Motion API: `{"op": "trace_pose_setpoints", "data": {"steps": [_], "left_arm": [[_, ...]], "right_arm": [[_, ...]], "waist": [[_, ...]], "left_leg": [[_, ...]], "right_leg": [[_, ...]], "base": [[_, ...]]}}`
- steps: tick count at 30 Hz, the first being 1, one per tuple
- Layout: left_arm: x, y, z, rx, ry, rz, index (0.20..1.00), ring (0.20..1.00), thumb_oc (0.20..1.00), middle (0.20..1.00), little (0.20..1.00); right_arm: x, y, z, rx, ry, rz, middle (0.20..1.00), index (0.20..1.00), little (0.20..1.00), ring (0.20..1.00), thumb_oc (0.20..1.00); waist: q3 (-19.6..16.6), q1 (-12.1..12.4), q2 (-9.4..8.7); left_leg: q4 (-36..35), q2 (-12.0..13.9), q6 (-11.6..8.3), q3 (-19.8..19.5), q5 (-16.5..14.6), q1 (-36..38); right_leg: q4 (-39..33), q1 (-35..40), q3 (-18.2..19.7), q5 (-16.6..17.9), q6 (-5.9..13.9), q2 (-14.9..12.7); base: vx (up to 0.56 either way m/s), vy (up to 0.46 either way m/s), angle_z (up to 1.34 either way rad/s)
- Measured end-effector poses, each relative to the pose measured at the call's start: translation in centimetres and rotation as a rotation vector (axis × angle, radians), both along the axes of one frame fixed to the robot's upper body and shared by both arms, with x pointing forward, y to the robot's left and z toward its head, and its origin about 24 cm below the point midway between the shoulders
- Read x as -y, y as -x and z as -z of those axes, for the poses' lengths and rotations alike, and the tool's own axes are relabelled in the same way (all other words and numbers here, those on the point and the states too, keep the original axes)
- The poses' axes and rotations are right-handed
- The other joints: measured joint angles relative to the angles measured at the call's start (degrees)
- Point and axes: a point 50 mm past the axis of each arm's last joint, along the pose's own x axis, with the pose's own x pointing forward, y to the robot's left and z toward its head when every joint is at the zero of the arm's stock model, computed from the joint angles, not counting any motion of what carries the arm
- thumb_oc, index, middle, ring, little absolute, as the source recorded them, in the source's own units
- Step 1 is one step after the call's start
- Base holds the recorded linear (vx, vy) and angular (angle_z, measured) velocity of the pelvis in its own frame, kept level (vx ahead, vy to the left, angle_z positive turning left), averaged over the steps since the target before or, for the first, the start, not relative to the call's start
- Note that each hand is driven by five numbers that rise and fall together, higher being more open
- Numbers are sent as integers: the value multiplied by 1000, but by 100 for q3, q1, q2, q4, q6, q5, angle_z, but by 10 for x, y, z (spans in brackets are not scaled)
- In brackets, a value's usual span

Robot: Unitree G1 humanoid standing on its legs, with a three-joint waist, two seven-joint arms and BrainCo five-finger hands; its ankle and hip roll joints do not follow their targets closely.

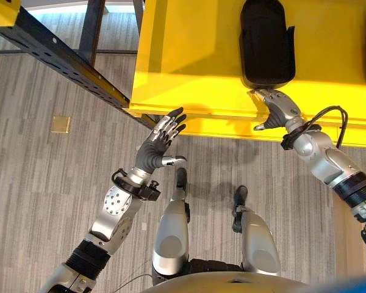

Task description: Move parts from the plastic box to the shelf.

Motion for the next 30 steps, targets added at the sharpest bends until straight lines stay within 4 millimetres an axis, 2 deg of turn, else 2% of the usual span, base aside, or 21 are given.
{"op": "trace_pose_setpoints", "data": {"steps": [3, 9, 15, 23, 26, 28, 29, 30], "left_arm": [[2, 0, 2, -9, 13, 1, 1000, 1000, 1000, 1000, 1000], [5, 1, 2, -12, 14, 11, 1000, 1000, 1000, 1000, 1000], [8, 2, 5, -23, 14, 26, 1000, 1000, 1000, 1000, 1000], [9, 3, 6, -29, 14, 30, 1000, 1000, 1000, 1000, 1000], [9, 3, 7, -32, 15, 30, 1000, 1000, 1000, 1000, 1000], [9, 4, 8, -37, 17, 28, 1000, 1000, 1000, 1000, 1000], [9, 4, 8, -37, 23, 25, 1000, 1000, 1000, 1000, 1000], [7, 4, 8, -35, 26, 16, 1000, 1000, 1000, 1000, 1000]], "right_arm": [[1, -4, -7, 8, 3, 20, 1000, 1000, 1000, 1000, 1000], [8, -7, -4, -15, -1, 57, 1000, 1000, 1000, 1000, 1000], [7, -15, -11, -12, -17, 76, 1000, 1000, 1000, 1000, 1000], [8, -17, -8, -47, -60, 81, 1000, 1000, 1000, 1000, 1000], [0, -13, -4, -135, -145, 9, 1000, 1000, 1000, 1000, 1000], [-24, 5, 7, -240, -178, -142, 1000, 1000, 1000, 1000, 1000], [-46, 37, 23, -343, -199, -294, 1000, 1000, 1000, 1000, 1000], [-58, 63, 31, -414, -203, -393, 1000, 1000, 1000, 1000, 1000]], "waist": [[-40, -3, 80], [-100, 15, 180], [-125, 11, 223], [-146, -7, 257], [-152, -45, 260], [-154, -84, 255], [-158, -138, 238], [-167, -170, 220]], "left_leg": [[-2, -2, 0, 0, 8, 1], [-3, -22, 8, -5, 14, 12], [-4, -22, 13, -7, 23, 46], [-10, -67, 47, -11, 27, 65], [-69, -77, 57, -4, 56, 70], [-90, -77, 44, -1, 68, 100], [-128, -79, 31, 1, 77, 160], [-142, -80, 39, 7, 71, 172]], "right_leg": [[18, -9, 1, -5, -2, -2], [35, -4, 1, -9, 3, -20], [74, 3, 15, -16, 2, -21], [299, -72, 13, -129, 8, -87], [317, -110, 25, -136, 9, -93], [311, -93, 36, -144, 5, -90], [300, -47, 43, -160, 12, -87], [300, -27, 38, -172, 16, -84]], "base": [[7, 52, 0], [0, 0, 0], [0, 0, 0], [-2, 6, 1], [1, 12, 0], [1, 33, -2], [0, 0, 0], [0, 0, 0]]}}
